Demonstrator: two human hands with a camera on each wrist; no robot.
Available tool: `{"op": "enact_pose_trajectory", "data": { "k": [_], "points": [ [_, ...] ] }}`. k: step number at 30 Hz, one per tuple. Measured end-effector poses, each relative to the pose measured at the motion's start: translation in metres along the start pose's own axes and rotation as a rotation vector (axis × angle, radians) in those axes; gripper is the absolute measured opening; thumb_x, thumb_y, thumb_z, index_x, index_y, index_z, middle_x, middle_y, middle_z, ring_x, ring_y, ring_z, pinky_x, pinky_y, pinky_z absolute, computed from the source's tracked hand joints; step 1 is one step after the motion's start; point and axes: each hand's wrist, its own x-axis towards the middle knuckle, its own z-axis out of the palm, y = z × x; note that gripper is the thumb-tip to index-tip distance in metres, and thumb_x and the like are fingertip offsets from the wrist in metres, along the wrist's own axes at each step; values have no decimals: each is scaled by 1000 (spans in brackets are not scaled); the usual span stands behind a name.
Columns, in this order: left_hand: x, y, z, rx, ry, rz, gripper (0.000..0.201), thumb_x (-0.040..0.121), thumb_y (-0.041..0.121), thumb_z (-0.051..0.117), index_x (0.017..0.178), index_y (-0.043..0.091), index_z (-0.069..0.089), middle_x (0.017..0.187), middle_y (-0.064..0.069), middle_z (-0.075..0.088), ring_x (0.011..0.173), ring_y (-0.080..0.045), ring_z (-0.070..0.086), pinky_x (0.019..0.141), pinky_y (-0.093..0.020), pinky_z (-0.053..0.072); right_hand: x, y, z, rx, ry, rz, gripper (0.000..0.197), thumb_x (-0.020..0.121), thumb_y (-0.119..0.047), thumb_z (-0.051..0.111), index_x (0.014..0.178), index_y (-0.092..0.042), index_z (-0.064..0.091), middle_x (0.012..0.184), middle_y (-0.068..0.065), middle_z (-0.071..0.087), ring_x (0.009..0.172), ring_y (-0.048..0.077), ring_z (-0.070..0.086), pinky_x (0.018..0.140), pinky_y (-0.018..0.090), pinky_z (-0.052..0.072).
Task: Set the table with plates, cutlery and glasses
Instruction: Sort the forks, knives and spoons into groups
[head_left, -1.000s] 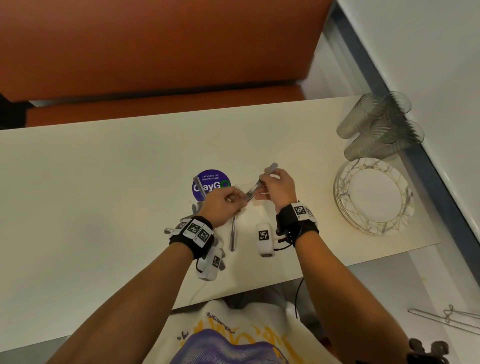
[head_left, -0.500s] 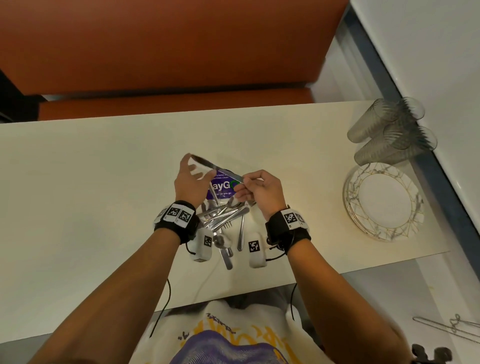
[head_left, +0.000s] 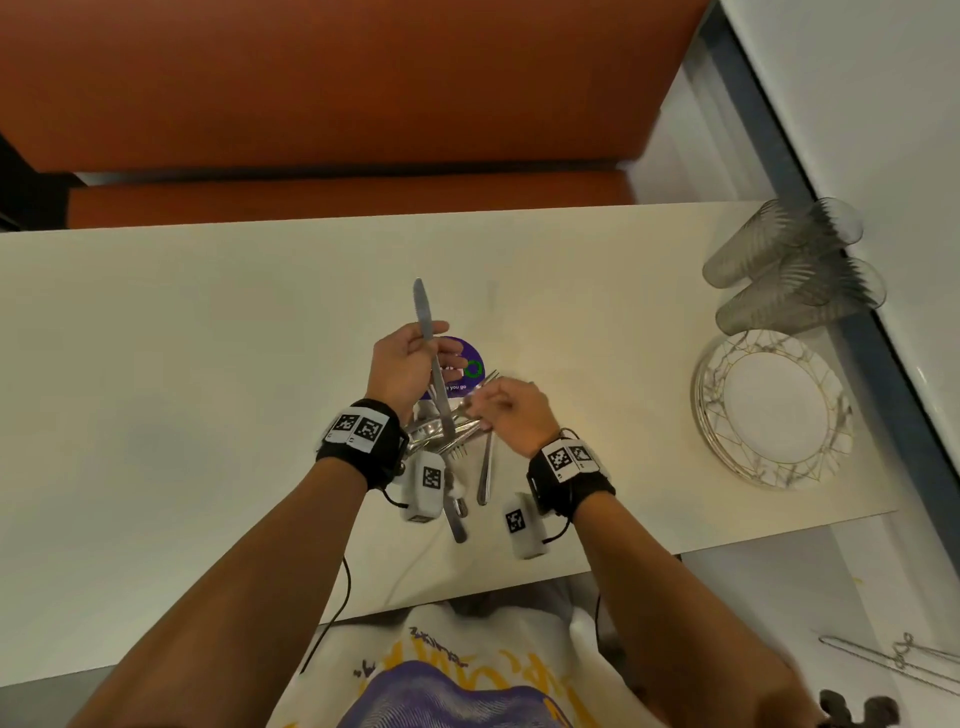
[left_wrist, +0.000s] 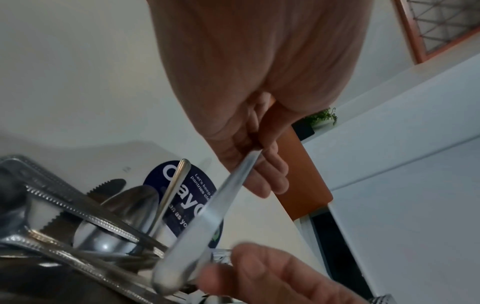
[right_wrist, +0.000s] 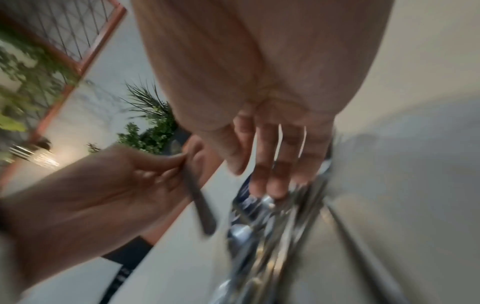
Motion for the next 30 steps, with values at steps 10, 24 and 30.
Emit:
{"op": "enact_pose_trajectory", "data": {
  "k": [10,24,30],
  "points": [
    [4,-12,13,120,-58,-133,27,101,-7,45,117,-1,66,91,-22,72,72,-31,68,78,-51,63,47,54,-49,-625,51,-33,47,81,-2,66,117,-32,63,115,5,47,107,22,45,94,29,45],
    [7,-12,34,176,-38,-197,27,104,-4,41,118,-1,64,87,-16,74,71,-30,71,70,-42,64,77,45,-87,-503,-66,-92,25,75,-2,81,78,-22,66,86,2,66,79,18,59,69,24,46],
    [9,-8,35,146,16,-158,23,101,-4,48,115,0,65,98,-25,76,74,-33,70,77,-50,62,83,21,-115,-359,-23,-48,13,81,-10,79,90,-19,77,78,-6,65,69,6,58,58,4,42]
  ]
}}
